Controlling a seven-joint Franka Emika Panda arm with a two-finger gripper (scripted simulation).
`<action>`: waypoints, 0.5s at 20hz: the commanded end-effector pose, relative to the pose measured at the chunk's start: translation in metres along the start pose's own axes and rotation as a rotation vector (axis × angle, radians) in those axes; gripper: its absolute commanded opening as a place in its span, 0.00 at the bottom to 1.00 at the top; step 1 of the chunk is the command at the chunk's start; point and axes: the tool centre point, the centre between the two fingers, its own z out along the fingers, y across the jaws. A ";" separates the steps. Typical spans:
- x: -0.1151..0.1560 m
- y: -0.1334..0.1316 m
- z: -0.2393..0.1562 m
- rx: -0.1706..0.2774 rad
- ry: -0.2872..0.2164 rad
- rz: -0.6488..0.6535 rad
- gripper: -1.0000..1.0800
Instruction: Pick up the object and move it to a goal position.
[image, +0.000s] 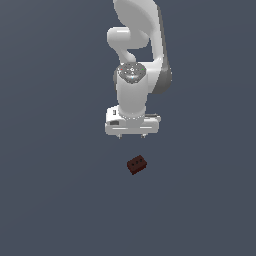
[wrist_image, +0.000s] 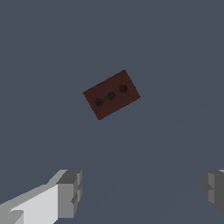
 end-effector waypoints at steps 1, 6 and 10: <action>0.001 0.001 0.000 0.000 0.002 -0.004 0.96; 0.001 0.000 0.000 0.001 0.002 0.005 0.96; 0.003 0.000 0.002 0.001 0.002 0.035 0.96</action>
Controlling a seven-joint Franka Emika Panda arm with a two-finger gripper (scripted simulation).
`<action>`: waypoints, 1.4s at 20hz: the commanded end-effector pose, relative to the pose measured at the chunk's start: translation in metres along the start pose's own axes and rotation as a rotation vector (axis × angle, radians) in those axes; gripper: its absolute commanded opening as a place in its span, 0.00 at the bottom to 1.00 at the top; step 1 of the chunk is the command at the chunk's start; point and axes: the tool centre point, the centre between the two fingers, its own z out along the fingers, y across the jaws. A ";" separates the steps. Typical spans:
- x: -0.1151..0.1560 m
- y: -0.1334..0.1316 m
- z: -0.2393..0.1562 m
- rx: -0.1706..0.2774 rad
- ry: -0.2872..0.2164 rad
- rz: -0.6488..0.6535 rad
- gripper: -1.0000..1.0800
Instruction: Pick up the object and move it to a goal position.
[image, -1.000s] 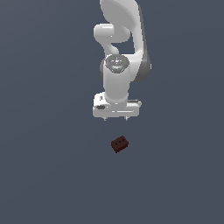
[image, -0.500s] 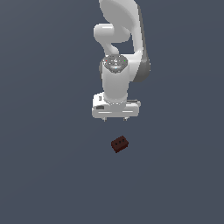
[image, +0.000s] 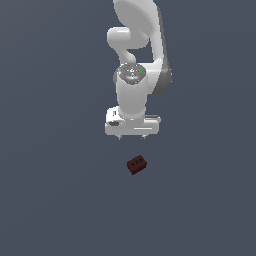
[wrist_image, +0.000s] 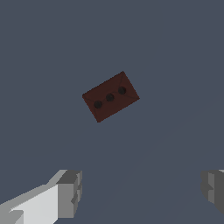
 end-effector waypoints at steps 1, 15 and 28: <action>0.002 0.000 0.002 0.000 0.000 0.022 0.96; 0.022 -0.006 0.021 0.003 0.001 0.305 0.96; 0.045 -0.013 0.047 -0.001 0.007 0.650 0.96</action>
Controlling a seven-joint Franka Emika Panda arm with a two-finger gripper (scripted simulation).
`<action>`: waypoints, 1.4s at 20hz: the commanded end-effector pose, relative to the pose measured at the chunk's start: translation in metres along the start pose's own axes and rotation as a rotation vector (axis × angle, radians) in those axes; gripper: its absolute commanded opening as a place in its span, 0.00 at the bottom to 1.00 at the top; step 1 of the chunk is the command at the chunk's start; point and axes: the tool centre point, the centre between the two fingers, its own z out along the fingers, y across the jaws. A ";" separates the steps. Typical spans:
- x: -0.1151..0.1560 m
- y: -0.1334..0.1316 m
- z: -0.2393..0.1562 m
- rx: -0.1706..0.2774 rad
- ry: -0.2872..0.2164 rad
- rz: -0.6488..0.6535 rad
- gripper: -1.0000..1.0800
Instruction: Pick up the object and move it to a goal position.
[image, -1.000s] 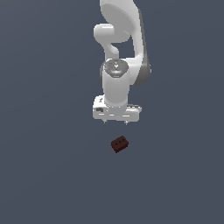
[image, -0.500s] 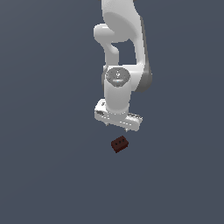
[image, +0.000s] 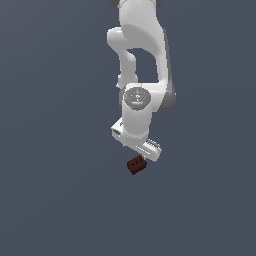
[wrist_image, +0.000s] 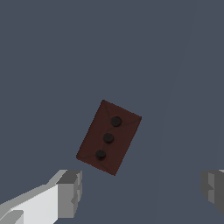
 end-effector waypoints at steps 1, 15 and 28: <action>0.003 -0.004 0.005 -0.001 0.002 0.068 0.96; 0.013 -0.021 0.030 -0.004 0.015 0.372 0.96; 0.015 -0.024 0.037 -0.005 0.019 0.433 0.96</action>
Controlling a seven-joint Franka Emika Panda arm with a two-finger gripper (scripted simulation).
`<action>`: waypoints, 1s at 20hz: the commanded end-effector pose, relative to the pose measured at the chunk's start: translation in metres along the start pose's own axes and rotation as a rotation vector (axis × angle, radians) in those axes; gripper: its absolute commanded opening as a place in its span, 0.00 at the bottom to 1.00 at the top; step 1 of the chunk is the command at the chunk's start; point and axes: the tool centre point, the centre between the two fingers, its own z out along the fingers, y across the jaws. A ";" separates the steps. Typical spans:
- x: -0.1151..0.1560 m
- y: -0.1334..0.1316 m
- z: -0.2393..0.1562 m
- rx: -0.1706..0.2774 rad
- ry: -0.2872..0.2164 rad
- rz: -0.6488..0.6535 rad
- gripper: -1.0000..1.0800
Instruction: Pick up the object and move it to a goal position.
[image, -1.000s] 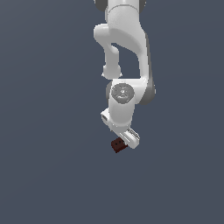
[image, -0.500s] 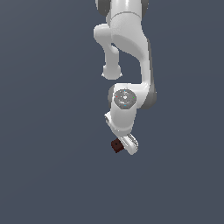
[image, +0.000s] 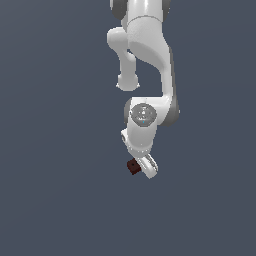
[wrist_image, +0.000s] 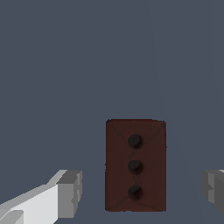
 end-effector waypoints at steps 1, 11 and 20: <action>0.000 0.000 0.003 0.000 0.000 0.000 0.96; 0.000 0.001 0.046 0.000 0.000 0.005 0.96; 0.000 0.000 0.050 0.000 0.000 0.005 0.00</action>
